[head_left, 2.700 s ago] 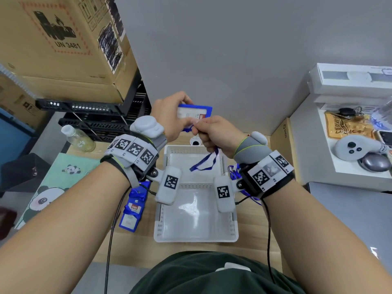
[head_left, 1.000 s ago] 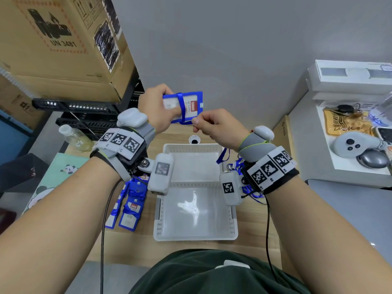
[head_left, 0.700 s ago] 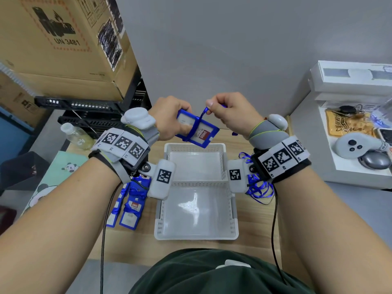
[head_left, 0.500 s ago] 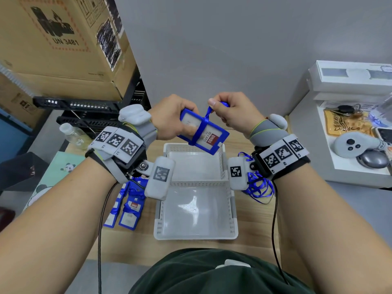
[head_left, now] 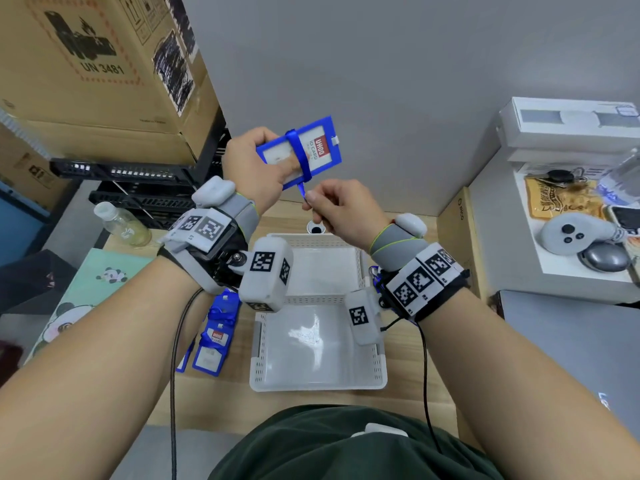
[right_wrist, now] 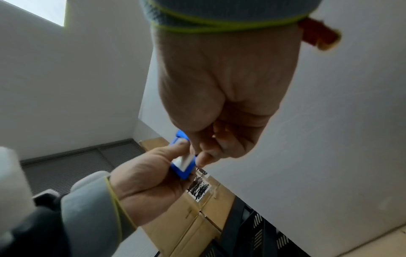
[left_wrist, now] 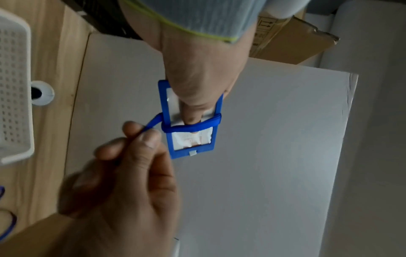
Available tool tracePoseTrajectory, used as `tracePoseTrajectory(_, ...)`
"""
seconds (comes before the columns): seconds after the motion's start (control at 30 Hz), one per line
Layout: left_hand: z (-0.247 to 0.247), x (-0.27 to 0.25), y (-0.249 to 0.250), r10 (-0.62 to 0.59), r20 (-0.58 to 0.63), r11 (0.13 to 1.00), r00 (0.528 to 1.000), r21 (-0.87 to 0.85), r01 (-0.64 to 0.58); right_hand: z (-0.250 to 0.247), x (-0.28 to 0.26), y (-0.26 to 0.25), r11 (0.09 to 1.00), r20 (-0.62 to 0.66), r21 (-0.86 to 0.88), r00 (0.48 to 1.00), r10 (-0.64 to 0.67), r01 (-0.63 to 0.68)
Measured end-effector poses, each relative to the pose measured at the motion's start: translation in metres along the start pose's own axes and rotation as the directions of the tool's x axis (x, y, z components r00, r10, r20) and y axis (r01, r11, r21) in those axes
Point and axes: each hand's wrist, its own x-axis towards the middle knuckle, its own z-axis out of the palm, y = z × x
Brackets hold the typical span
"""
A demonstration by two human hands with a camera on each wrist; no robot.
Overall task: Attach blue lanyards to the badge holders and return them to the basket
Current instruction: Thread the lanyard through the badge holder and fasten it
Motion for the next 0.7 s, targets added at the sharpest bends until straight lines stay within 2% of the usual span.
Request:
tracePoseTrajectory(0.17,-0.004,-0.003,-0.007,0.017,0.049,0.969,0.999,0.245,-0.028,-0.004,0.004,-0.012,1.0,-0.021,-0.011,0.999,-0.024,0.024)
tracePoseTrajectory(0.3,-0.001,-0.009,-0.003,0.11,0.207,0.91,0.972,0.372,-0.183,-0.009,0.009,-0.012,0.999,-0.095,0.041,0.995,0.025,-0.021)
tracePoseTrajectory(0.43,0.001,-0.011,0.003,0.136,0.368,0.894,0.92,0.354,-0.274,-0.014,0.012,-0.009,0.996,-0.152,0.07,0.986,0.061,-0.051)
tracePoseTrajectory(0.57,-0.001,-0.012,0.008,0.11,0.485,0.933,0.868,0.251,-0.258,-0.018,0.012,-0.006,0.996,-0.178,0.054,0.981,0.079,-0.07)
tracePoseTrajectory(0.7,0.001,-0.012,0.008,0.126,0.428,0.927,0.895,0.271,-0.26,-0.017,0.01,-0.008,0.998,-0.17,0.008,0.984,0.058,-0.057)
